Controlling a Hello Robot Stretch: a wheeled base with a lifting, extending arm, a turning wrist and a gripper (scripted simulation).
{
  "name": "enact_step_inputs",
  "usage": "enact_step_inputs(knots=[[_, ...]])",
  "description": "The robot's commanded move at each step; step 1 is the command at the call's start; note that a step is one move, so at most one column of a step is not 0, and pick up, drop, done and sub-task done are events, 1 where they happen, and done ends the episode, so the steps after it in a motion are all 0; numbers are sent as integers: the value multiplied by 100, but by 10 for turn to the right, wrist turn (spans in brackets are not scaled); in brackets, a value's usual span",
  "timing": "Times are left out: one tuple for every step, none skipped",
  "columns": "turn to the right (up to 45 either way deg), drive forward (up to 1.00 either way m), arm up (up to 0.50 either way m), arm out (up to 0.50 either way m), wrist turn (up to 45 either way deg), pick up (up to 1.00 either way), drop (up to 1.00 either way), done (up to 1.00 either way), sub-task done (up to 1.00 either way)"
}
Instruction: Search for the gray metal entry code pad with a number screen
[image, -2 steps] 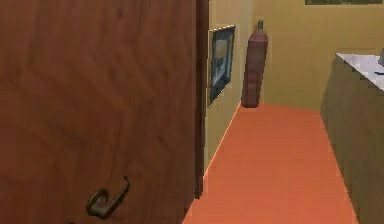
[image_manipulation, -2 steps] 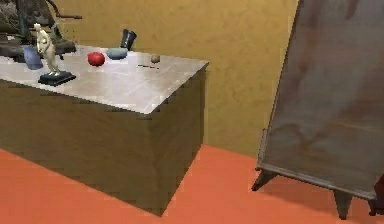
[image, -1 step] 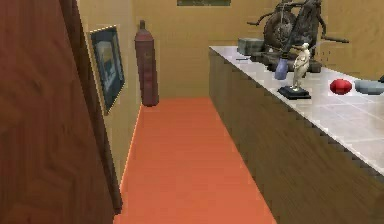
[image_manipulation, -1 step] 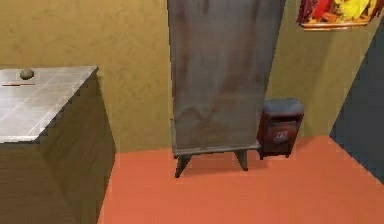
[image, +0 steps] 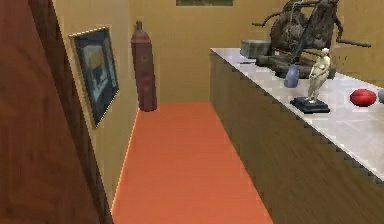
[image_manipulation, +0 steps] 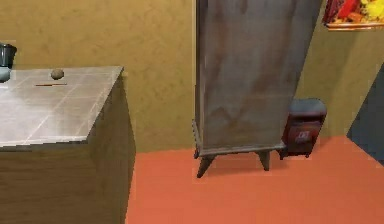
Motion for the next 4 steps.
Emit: enact_step_inputs(knots=[[450, 0, 0, 0, 0, 0, 0, 0, 0], [360, 0, 0, 0, 0, 0, 0, 0, 0], [0, 5, 0, 0, 0, 0, 0, 0, 0], [-450, 0, 0, 0, 0, 0, 0, 0, 0]])
